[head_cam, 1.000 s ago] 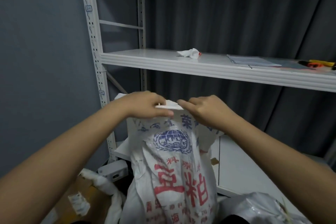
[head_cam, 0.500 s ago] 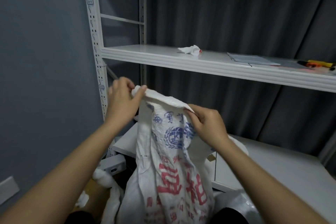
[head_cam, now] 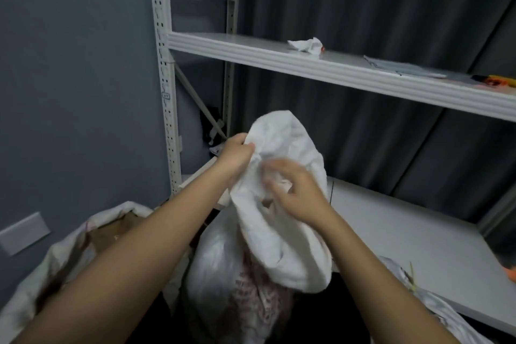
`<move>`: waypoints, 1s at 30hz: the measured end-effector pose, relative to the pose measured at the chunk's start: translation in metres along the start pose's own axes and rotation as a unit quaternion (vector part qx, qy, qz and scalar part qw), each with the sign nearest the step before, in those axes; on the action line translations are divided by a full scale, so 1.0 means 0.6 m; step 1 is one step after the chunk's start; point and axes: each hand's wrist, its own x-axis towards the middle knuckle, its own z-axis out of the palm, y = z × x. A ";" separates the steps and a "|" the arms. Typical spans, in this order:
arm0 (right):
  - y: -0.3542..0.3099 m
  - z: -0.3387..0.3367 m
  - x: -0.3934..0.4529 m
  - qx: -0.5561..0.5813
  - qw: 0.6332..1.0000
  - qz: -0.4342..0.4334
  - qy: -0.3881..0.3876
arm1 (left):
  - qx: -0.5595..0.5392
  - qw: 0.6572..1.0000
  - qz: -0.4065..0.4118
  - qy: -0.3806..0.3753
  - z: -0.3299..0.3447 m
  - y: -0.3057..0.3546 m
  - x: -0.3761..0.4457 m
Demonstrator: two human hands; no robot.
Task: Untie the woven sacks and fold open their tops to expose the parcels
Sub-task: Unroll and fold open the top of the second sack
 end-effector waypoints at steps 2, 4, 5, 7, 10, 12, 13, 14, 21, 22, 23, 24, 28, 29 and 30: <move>-0.003 -0.036 0.034 -0.102 0.988 -0.070 0.089 | 0.050 0.998 0.024 -0.035 -0.010 -0.009 -0.018; -0.001 -0.048 0.074 -0.248 0.966 -0.074 -0.020 | 0.059 0.994 0.048 -0.073 -0.017 -0.018 -0.034; 0.003 -0.046 0.091 -0.320 0.941 -0.068 -0.086 | 0.074 0.991 0.060 -0.090 -0.022 -0.021 -0.043; -0.006 -0.032 0.113 -0.385 0.906 -0.041 -0.172 | 0.170 0.977 0.086 -0.092 -0.034 -0.028 -0.056; -0.025 -0.020 0.125 -0.242 0.939 0.033 -0.242 | 0.367 0.913 0.176 -0.025 -0.060 -0.038 -0.065; -0.031 -0.025 0.131 -0.138 0.954 0.058 -0.259 | 0.375 0.900 0.219 -0.034 -0.081 -0.042 -0.061; -0.036 -0.032 0.132 -0.137 0.952 0.051 -0.268 | 0.359 0.902 0.233 -0.055 -0.094 -0.044 -0.059; -0.036 -0.039 0.132 -0.165 0.949 0.041 -0.266 | 0.344 0.903 0.246 -0.075 -0.105 -0.046 -0.057; -0.038 -0.009 0.107 -0.067 0.958 0.138 -0.243 | 0.430 0.883 0.187 -0.009 -0.114 -0.041 -0.057; -0.042 -0.004 0.105 -0.015 0.954 0.166 -0.249 | 0.429 0.883 0.192 0.008 -0.102 -0.040 -0.062; -0.043 -0.002 0.103 0.047 0.949 0.189 -0.247 | 0.412 0.889 0.198 0.020 -0.090 -0.039 -0.068; -0.048 -0.002 0.102 0.107 0.943 0.205 -0.240 | 0.377 0.904 0.200 0.028 -0.082 -0.041 -0.072; -0.053 -0.006 0.093 0.001 0.971 0.113 -0.212 | 0.130 0.989 0.047 0.061 -0.099 -0.038 -0.066; -0.050 -0.007 0.089 -0.086 0.974 0.076 -0.196 | 0.087 0.994 0.009 0.060 -0.110 -0.038 -0.062; -0.047 -0.005 0.084 -0.148 0.973 0.050 -0.171 | 0.080 0.996 -0.018 0.047 -0.121 -0.038 -0.063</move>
